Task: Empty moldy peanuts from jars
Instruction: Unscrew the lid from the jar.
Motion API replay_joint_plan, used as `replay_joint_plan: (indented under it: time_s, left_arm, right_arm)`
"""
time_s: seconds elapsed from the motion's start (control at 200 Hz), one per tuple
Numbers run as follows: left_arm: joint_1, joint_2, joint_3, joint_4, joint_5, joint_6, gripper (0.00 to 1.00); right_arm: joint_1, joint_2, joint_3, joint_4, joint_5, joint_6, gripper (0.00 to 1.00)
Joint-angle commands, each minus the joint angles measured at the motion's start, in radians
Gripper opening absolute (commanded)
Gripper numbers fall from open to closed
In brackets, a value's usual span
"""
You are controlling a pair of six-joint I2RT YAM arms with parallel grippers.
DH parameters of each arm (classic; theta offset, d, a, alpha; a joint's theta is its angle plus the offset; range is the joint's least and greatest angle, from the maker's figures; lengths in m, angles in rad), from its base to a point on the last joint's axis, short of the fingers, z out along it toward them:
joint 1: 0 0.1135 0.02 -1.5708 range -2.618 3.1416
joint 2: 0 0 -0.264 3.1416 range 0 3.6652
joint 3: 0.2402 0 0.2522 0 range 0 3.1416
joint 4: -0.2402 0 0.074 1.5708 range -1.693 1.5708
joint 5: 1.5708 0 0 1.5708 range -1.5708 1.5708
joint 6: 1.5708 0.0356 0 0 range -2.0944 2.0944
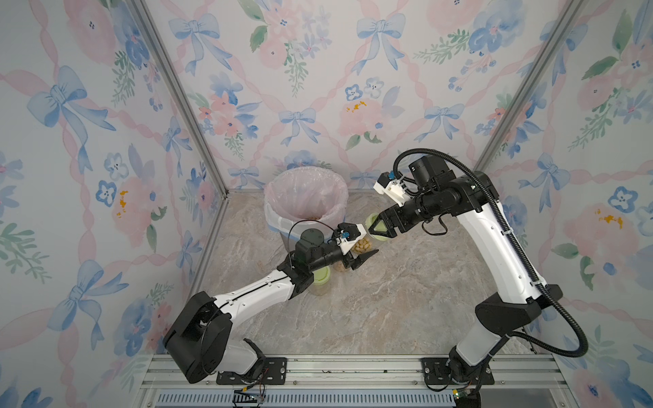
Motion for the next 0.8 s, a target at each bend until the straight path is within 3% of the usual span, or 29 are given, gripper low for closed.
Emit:
replay_joint_plan:
  time_s: [0.0, 0.265, 0.795]
  left_arm:
    - [-0.008, -0.015, 0.012, 0.065, 0.086, 0.007, 0.08]
    - [-0.008, 0.005, 0.030, 0.046, 0.097, 0.000, 0.07]
    - [-0.007, 0.005, 0.032, 0.037, 0.086, 0.005, 0.07]
  right_arm:
    - [0.044, -0.016, 0.022, 0.031, -0.047, -0.096, 0.85]
    - [0.109, -0.006, 0.063, 0.005, 0.073, -0.143, 0.87]
    - [0.097, 0.002, 0.068, 0.052, 0.102, -0.096, 0.87]
